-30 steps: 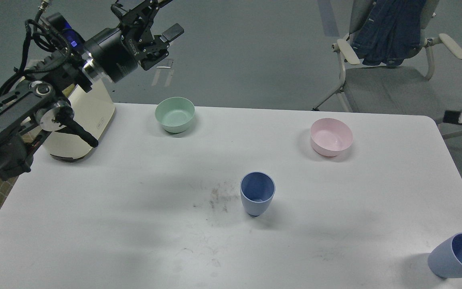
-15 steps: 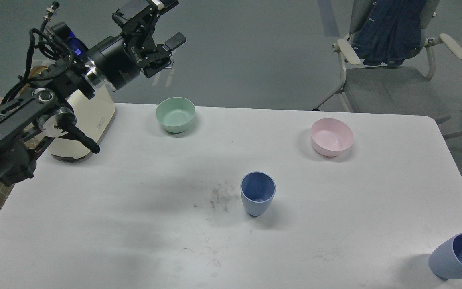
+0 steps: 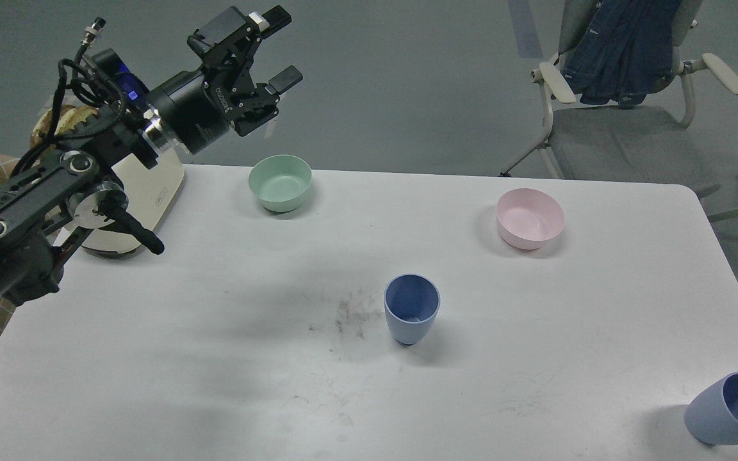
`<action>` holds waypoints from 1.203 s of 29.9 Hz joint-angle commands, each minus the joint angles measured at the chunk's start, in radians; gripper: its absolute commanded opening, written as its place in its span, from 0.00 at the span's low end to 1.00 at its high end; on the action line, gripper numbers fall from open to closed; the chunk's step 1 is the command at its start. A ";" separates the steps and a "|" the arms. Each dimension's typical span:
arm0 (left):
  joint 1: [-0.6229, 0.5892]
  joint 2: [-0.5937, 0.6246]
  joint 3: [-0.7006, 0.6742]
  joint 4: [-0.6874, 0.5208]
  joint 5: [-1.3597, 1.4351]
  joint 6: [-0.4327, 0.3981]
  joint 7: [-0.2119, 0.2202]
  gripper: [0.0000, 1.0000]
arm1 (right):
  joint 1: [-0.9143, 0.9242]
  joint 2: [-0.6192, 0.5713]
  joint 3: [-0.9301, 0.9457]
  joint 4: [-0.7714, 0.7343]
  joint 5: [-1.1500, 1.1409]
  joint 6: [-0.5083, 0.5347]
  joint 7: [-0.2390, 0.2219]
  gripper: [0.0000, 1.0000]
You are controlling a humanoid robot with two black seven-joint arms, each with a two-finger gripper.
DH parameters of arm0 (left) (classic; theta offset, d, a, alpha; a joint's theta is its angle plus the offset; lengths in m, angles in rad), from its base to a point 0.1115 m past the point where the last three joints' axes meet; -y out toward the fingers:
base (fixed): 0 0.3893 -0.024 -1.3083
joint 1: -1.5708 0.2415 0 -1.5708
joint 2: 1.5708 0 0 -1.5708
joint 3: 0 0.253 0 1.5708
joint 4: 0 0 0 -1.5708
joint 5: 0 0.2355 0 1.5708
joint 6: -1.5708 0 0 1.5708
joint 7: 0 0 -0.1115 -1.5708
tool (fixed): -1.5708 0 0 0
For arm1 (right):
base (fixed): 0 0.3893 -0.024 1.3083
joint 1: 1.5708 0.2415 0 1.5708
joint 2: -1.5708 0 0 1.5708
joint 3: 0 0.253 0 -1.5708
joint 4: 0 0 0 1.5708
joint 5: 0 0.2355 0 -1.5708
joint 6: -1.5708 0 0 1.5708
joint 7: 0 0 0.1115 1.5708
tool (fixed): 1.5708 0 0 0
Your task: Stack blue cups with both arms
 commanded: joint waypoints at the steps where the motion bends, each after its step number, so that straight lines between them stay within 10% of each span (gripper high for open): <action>1: 0.008 0.002 -0.003 0.000 -0.001 -0.001 -0.001 0.96 | -0.001 0.038 -0.001 -0.027 0.006 0.000 0.000 0.94; 13: 0.023 0.017 -0.010 0.000 -0.001 -0.014 0.000 0.96 | -0.084 0.149 -0.001 -0.090 0.009 -0.019 0.000 0.88; 24: 0.031 0.015 -0.008 0.000 -0.001 -0.014 0.000 0.96 | -0.124 0.178 0.000 -0.109 0.014 -0.043 0.000 0.06; 36: 0.040 0.015 -0.010 0.000 -0.001 -0.014 0.000 0.96 | -0.129 0.178 0.017 -0.095 0.018 -0.072 0.000 0.00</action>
